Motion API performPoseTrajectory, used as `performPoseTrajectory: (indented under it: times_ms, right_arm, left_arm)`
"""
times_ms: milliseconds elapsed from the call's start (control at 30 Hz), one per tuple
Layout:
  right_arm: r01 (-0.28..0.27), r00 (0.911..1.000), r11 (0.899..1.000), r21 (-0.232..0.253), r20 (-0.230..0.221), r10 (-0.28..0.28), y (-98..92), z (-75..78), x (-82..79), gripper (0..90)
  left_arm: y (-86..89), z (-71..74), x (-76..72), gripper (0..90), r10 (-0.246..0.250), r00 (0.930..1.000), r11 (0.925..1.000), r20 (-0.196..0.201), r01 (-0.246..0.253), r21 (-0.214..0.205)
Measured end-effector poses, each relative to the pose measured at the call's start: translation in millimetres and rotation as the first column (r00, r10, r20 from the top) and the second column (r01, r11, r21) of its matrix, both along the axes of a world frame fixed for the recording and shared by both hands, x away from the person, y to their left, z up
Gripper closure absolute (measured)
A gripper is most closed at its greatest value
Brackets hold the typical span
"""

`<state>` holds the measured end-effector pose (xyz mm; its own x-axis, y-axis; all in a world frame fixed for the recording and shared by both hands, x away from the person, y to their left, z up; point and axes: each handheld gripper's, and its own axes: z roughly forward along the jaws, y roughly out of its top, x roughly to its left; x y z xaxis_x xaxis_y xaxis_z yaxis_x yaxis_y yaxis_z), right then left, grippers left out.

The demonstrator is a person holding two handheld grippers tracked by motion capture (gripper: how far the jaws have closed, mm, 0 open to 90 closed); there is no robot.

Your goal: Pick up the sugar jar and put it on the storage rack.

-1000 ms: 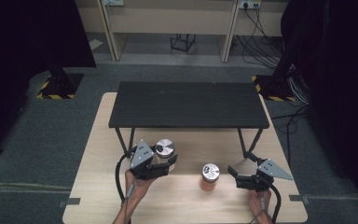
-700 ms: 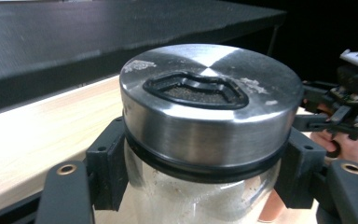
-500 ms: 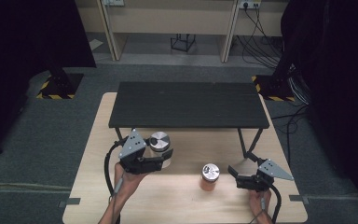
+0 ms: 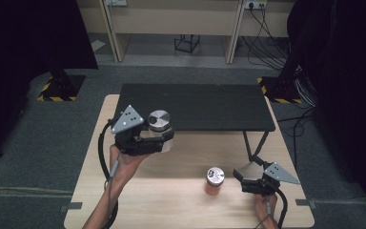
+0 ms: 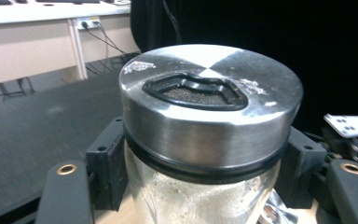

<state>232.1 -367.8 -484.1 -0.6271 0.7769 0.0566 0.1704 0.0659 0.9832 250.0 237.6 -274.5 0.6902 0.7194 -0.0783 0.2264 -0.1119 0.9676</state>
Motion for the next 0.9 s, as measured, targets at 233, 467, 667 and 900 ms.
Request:
performPoseTrajectory:
  times_ms: [233,467,667,900]
  right_arm:
    - [0.0,1.0,1.0,0.0,0.001,0.0,-0.3,0.0,0.1,0.7]
    - [-0.002,1.0,1.0,-0.001,-0.002,0.002,-0.7,0.3,0.7,0.7]
    - [-0.006,1.0,1.0,-0.001,-0.005,0.006,-0.8,0.4,1.2,0.7]
    - [-0.006,1.0,1.0,-0.001,-0.003,0.006,-0.6,0.2,1.3,0.7]
  left_arm:
    - [-8.4,11.1,16.6,31.9,0.061,0.9981,0.9981,-0.012,-0.061,0.008]
    - [-15.7,10.5,31.2,31.9,0.134,0.9909,0.991,-0.018,-0.134,-0.003]
    - [-21.6,11.1,39.6,31.9,0.203,0.979,0.9791,-0.017,-0.203,-0.01]
    - [-29.6,14.2,49.2,31.9,0.255,0.9667,0.9669,-0.019,-0.255,0.007]
